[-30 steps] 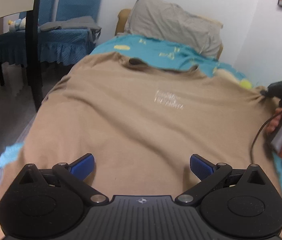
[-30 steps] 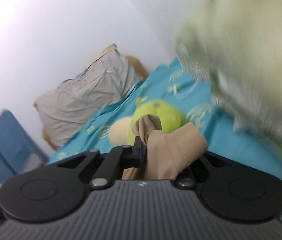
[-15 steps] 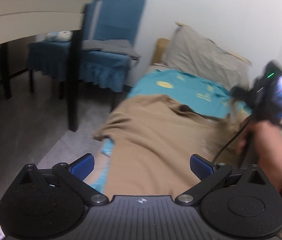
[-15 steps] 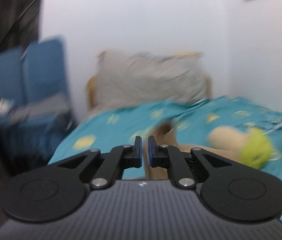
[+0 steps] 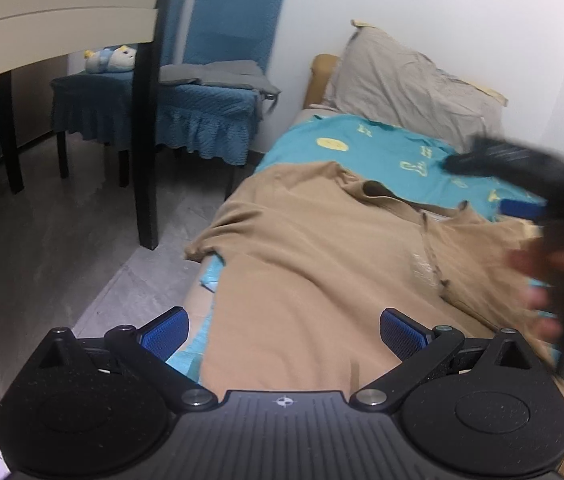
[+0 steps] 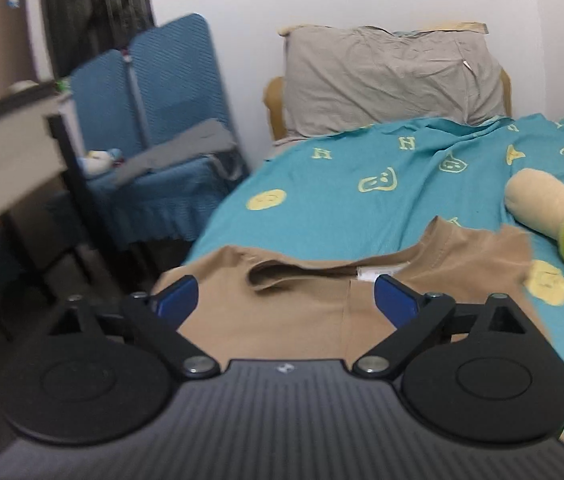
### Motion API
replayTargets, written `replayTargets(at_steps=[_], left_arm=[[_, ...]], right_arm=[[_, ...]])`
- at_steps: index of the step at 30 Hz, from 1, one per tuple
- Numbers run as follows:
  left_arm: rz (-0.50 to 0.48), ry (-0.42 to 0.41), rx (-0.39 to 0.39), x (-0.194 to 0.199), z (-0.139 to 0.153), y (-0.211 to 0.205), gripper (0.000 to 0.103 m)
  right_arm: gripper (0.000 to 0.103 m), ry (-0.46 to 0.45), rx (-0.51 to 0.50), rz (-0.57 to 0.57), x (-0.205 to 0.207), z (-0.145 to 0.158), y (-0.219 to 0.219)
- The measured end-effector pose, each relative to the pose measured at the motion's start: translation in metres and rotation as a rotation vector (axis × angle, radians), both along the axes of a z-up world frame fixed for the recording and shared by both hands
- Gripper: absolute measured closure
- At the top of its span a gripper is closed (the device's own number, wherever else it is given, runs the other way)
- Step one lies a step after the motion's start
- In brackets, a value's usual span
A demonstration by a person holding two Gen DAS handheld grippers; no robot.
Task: Fold clothes
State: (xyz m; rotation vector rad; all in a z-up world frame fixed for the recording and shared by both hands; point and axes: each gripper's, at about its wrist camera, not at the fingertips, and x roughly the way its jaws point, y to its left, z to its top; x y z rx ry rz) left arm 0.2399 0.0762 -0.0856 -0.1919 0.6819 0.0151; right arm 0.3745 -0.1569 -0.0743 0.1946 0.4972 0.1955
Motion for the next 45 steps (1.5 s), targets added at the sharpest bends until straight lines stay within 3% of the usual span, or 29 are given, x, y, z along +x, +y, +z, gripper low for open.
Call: replayTargets(at_steps=[8, 14, 23, 27, 32, 34, 37, 41, 45], left_arm=[[-0.089, 0.014, 0.022, -0.034, 0.001, -0.047, 0.001], [-0.229, 0.049, 0.03, -0.073, -0.001, -0.1, 0.002], [-0.421, 0.15, -0.014, -0.106, -0.004, -0.214, 0.021], [-0.5, 0.178, -0.021, -0.11, -0.012, -0.268, 0.038], [-0.57, 0.216, 0.055, -0.109, -0.034, -0.315, 0.063], [-0.579, 0.234, 0.091, -0.109, -0.043, -0.325, 0.08], [-0.564, 0.255, 0.115, -0.105, -0.054, -0.327, 0.092], [-0.534, 0.258, 0.066, -0.103, -0.054, -0.313, 0.098], [-0.524, 0.271, -0.044, -0.1, -0.038, -0.287, 0.099]], right_arm=[[0.007, -0.012, 0.078, -0.089, -0.178, 0.077, -0.075], [0.007, -0.021, 0.151, -0.206, -0.207, 0.069, -0.125], [0.007, -0.035, 0.261, -0.382, -0.25, 0.057, -0.202], [0.007, -0.025, 0.3, -0.432, -0.255, 0.048, -0.226], [0.007, -0.013, 0.316, -0.451, -0.257, 0.038, -0.241], [0.007, 0.002, 0.317, -0.449, -0.255, 0.034, -0.243], [0.007, 0.02, 0.321, -0.437, -0.252, 0.031, -0.243], [0.007, 0.041, 0.326, -0.42, -0.249, 0.029, -0.24], [0.007, 0.063, 0.332, -0.403, -0.246, 0.027, -0.238]])
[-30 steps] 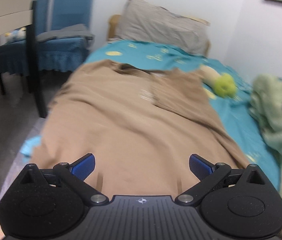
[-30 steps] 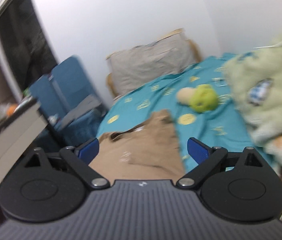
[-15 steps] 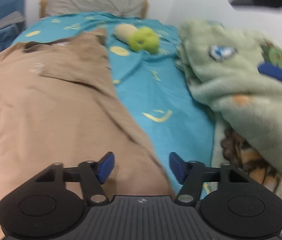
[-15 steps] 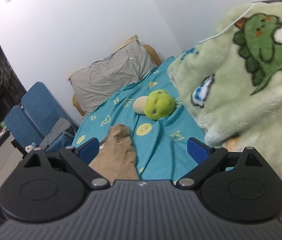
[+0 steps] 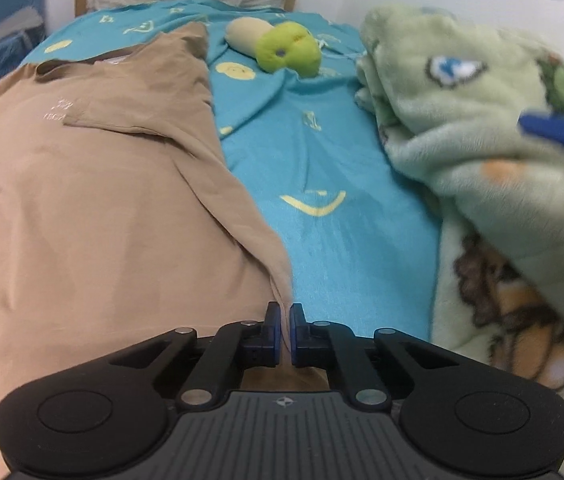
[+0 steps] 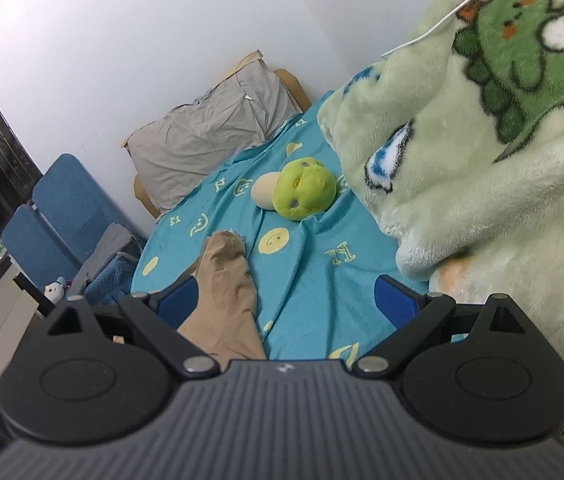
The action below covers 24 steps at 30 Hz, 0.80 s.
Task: Fold clothes
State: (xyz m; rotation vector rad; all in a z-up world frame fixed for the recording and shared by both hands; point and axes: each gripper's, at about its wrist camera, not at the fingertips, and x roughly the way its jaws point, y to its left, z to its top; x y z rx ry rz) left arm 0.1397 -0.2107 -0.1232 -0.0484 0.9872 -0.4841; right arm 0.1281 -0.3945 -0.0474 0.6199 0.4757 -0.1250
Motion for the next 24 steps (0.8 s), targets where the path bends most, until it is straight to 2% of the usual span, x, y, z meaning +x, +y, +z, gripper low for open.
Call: replayTargets(at_steps=[4, 7, 9, 13, 17, 20, 22, 24], left_arm=[[0.025, 0.104, -0.189, 0.013, 0.025, 0.06, 0.099], [0.086, 0.16, -0.256, 0.028, 0.034, 0.116, 0.099], [0.129, 0.179, -0.25, 0.04, 0.033, 0.151, 0.099], [0.222, 0.198, -0.169, 0.059, 0.014, 0.205, 0.098], [0.248, 0.231, -0.225, 0.057, 0.002, 0.226, 0.094], [0.219, 0.202, -0.213, 0.045, 0.009, 0.223, 0.081], [0.198, 0.172, -0.19, 0.036, 0.016, 0.218, 0.054], [0.172, 0.154, -0.17, 0.025, 0.017, 0.208, 0.048]], right_arm=[[0.007, 0.017, 0.01, 0.02, 0.003, -0.002, 0.003], [0.007, 0.029, 0.017, 0.035, 0.005, -0.004, 0.005], [0.007, 0.038, 0.021, 0.044, 0.007, -0.005, 0.006], [0.007, 0.059, 0.023, 0.073, 0.011, -0.007, 0.011], [0.007, 0.087, 0.01, 0.119, 0.016, -0.008, 0.023], [0.007, 0.1, -0.003, 0.143, 0.019, -0.008, 0.03], [0.007, 0.106, 0.001, 0.156, 0.021, -0.008, 0.033], [0.007, 0.113, -0.01, 0.167, 0.023, -0.009, 0.038]])
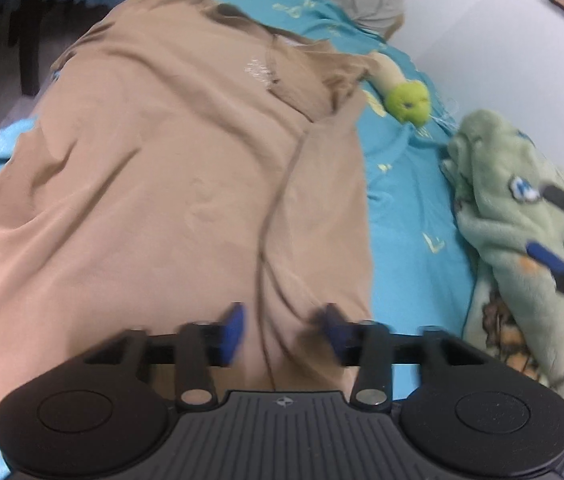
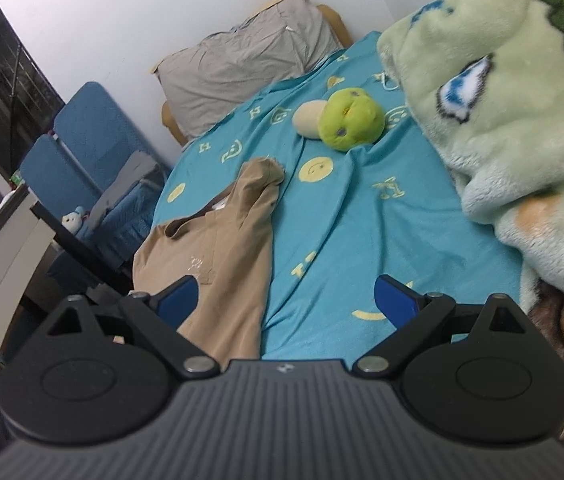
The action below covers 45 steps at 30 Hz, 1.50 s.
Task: Fold clothes
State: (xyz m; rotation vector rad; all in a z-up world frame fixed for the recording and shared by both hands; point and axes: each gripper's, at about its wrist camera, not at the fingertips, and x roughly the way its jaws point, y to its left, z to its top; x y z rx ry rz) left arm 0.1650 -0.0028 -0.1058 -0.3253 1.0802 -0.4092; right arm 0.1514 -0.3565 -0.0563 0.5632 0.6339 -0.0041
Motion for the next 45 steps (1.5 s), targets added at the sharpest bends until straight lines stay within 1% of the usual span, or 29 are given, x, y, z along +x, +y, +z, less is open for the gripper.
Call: replayTargets(at_steps=[4, 5, 7, 10, 12, 15, 17, 18, 19, 20, 21, 22, 25, 26, 28, 30, 31, 32, 34, 35, 36, 37, 39, 40, 42, 44, 45], left_arm=[[-0.077, -0.041, 0.037, -0.023, 0.005, -0.023, 0.048], [-0.103, -0.071, 0.049, -0.029, 0.009, -0.029, 0.048], [-0.17, -0.134, 0.072, -0.043, 0.017, -0.041, 0.048], [-0.29, -0.165, 0.083, -0.065, 0.015, -0.062, 0.048], [-0.353, -0.166, 0.122, -0.078, 0.009, -0.074, 0.048], [-0.422, -0.172, 0.227, -0.088, -0.004, -0.092, 0.048], [-0.409, -0.171, 0.259, -0.089, -0.008, -0.092, 0.054], [-0.397, -0.169, 0.271, -0.088, -0.01, -0.091, 0.063], [-0.384, -0.168, 0.283, -0.088, -0.012, -0.09, 0.08], [-0.372, -0.166, 0.295, -0.088, -0.014, -0.089, 0.089], [-0.342, -0.156, 0.269, -0.086, -0.013, -0.083, 0.098], [-0.304, -0.141, 0.226, -0.084, -0.009, -0.075, 0.103], [-0.199, -0.073, 0.064, -0.085, 0.009, -0.041, 0.103], [-0.167, -0.052, 0.05, -0.087, 0.013, -0.03, 0.103], [-0.105, -0.015, 0.06, -0.092, 0.021, -0.01, 0.103], [-0.064, 0.062, 0.104, -0.095, 0.019, 0.007, 0.103], [-0.059, 0.096, 0.13, -0.096, 0.016, 0.014, 0.103], [-0.052, 0.108, 0.161, -0.098, 0.014, 0.018, 0.103], [-0.029, 0.064, 0.2, -0.101, 0.019, 0.022, 0.102], [-0.027, 0.028, 0.196, -0.103, 0.024, 0.021, 0.1], [-0.037, -0.004, 0.186, -0.104, 0.029, 0.018, 0.095], [-0.06, -0.039, 0.179, -0.106, 0.033, 0.012, 0.089], [-0.124, -0.115, 0.172, -0.111, 0.038, -0.005, 0.082], [-0.164, -0.142, 0.183, -0.112, 0.037, -0.017, 0.075], [-0.244, -0.187, 0.214, -0.113, 0.034, -0.042, 0.065], [-0.321, -0.221, 0.26, -0.112, 0.026, -0.067, 0.063], [-0.354, -0.231, 0.286, -0.111, 0.021, -0.078, 0.06]], right_arm=[[0.007, 0.014, -0.021, 0.022, 0.005, -0.001, 0.01], [0.007, 0.017, -0.026, 0.028, 0.006, -0.001, 0.012], [0.007, 0.022, -0.032, 0.04, 0.007, -0.002, 0.017], [0.007, 0.028, -0.04, 0.051, 0.009, -0.003, 0.022], [0.007, 0.03, -0.04, 0.05, 0.01, -0.003, 0.022], [0.007, 0.032, -0.034, 0.045, 0.01, -0.004, 0.021], [0.007, 0.033, -0.03, 0.041, 0.009, -0.004, 0.021], [0.007, 0.034, -0.028, 0.039, 0.009, -0.004, 0.02], [0.007, 0.034, -0.027, 0.038, 0.009, -0.004, 0.02], [0.007, 0.035, -0.025, 0.036, 0.009, -0.004, 0.02], [0.007, 0.035, -0.023, 0.034, 0.009, -0.004, 0.019], [0.007, 0.036, -0.021, 0.032, 0.009, -0.004, 0.019], [0.007, 0.037, -0.015, 0.027, 0.009, -0.005, 0.018], [0.007, 0.035, -0.013, 0.025, 0.008, -0.005, 0.017], [0.007, 0.032, -0.01, 0.024, 0.007, -0.005, 0.016], [0.007, 0.032, -0.006, 0.025, 0.007, -0.005, 0.016], [0.007, 0.03, -0.003, 0.029, 0.007, -0.004, 0.017], [0.007, 0.026, -0.002, 0.034, 0.008, -0.003, 0.018], [0.007, 0.016, -0.004, 0.047, 0.007, 0.0, 0.022], [0.007, 0.01, -0.008, 0.055, 0.006, 0.001, 0.024], [0.007, 0.005, -0.014, 0.062, 0.005, 0.003, 0.026], [0.007, 0.0, -0.02, 0.068, 0.004, 0.004, 0.028], [0.007, -0.003, -0.025, 0.073, 0.004, 0.006, 0.03], [0.007, -0.004, -0.024, 0.071, 0.004, 0.006, 0.03], [0.007, -0.004, -0.022, 0.066, 0.004, 0.006, 0.029], [0.007, -0.004, -0.016, 0.059, 0.003, 0.006, 0.027], [0.007, -0.004, -0.011, 0.057, 0.002, 0.005, 0.026]])
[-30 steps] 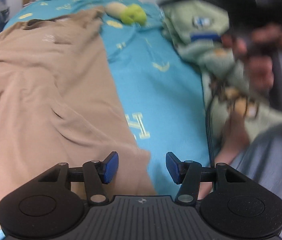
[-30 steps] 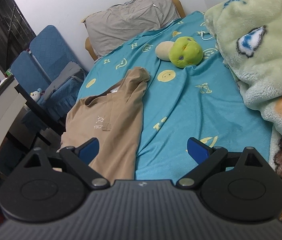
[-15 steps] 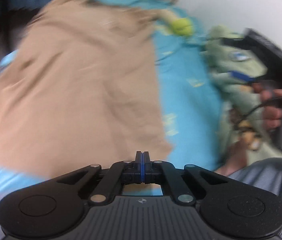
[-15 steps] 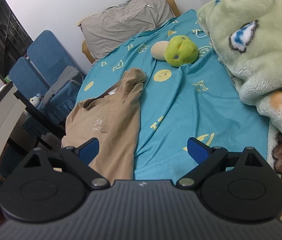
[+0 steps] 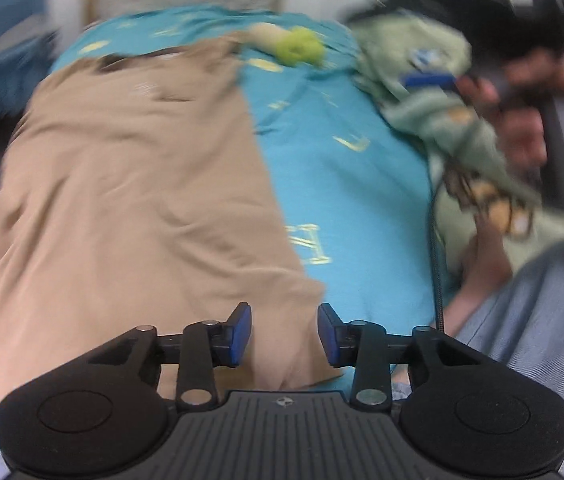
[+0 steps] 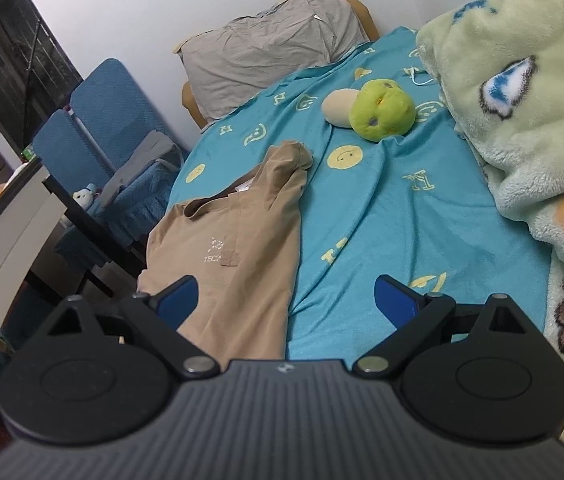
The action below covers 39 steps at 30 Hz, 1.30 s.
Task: Fold clothes
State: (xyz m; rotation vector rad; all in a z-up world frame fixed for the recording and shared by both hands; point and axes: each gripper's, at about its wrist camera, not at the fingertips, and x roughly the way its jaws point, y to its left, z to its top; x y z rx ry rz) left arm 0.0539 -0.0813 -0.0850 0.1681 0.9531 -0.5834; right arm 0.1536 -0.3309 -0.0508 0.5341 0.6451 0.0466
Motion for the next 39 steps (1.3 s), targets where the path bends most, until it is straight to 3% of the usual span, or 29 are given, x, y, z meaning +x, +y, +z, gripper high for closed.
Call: replayTargets(at_steps=[3, 6, 8, 9, 10, 12, 16, 17, 22, 25, 26, 30, 32, 34, 39], left_arm=[[-0.044, -0.006, 0.081, 0.006, -0.019, -0.027, 0.059], [-0.022, 0.008, 0.127, 0.014, -0.032, -0.034, 0.061], [0.011, 0.022, 0.092, 0.016, -0.038, -0.027, 0.075], [0.025, 0.035, 0.058, 0.018, -0.037, -0.022, 0.093], [0.056, 0.043, 0.03, 0.019, -0.035, -0.017, 0.099], [0.118, 0.052, -0.033, 0.021, -0.027, -0.003, 0.099], [0.25, 0.16, -0.189, 0.016, -0.005, 0.046, 0.099], [0.285, 0.187, -0.185, 0.014, -0.002, 0.058, 0.099], [0.416, 0.254, -0.023, 0.014, -0.003, 0.098, 0.099], [0.42, 0.23, -0.032, 0.015, 0.009, 0.106, 0.098], [0.416, 0.21, -0.041, 0.016, 0.016, 0.105, 0.096], [0.356, 0.068, -0.06, 0.023, 0.048, 0.086, 0.064], [0.346, -0.022, -0.065, 0.034, 0.063, 0.076, 0.057], [0.346, -0.087, -0.078, 0.052, 0.072, 0.068, 0.042], [0.35, -0.232, -0.118, 0.101, 0.068, 0.057, 0.019]], right_arm=[[0.007, -0.002, 0.014, -0.005, -0.001, -0.001, -0.003], [0.007, -0.001, 0.027, -0.009, 0.0, -0.003, -0.006], [0.007, 0.005, 0.035, -0.01, 0.001, -0.005, -0.008], [0.007, 0.01, 0.042, -0.012, 0.001, -0.006, -0.008], [0.007, 0.015, 0.05, -0.013, 0.002, -0.007, -0.009], [0.007, 0.016, 0.057, -0.013, 0.002, -0.008, -0.009], [0.007, 0.013, 0.066, -0.011, 0.001, -0.007, -0.009], [0.007, 0.012, 0.069, -0.01, 0.001, -0.007, -0.009], [0.007, 0.006, 0.066, 0.0, 0.001, -0.005, -0.006], [0.007, -0.001, 0.038, 0.013, -0.001, -0.002, 0.0], [0.007, -0.001, 0.027, 0.016, -0.002, -0.002, 0.002], [0.007, -0.008, -0.001, 0.029, -0.005, 0.0, 0.007], [0.007, -0.026, -0.023, 0.039, -0.006, 0.002, 0.012], [0.007, -0.042, -0.046, 0.052, -0.005, 0.004, 0.018], [0.007, -0.043, -0.077, 0.113, 0.023, 0.001, 0.044]])
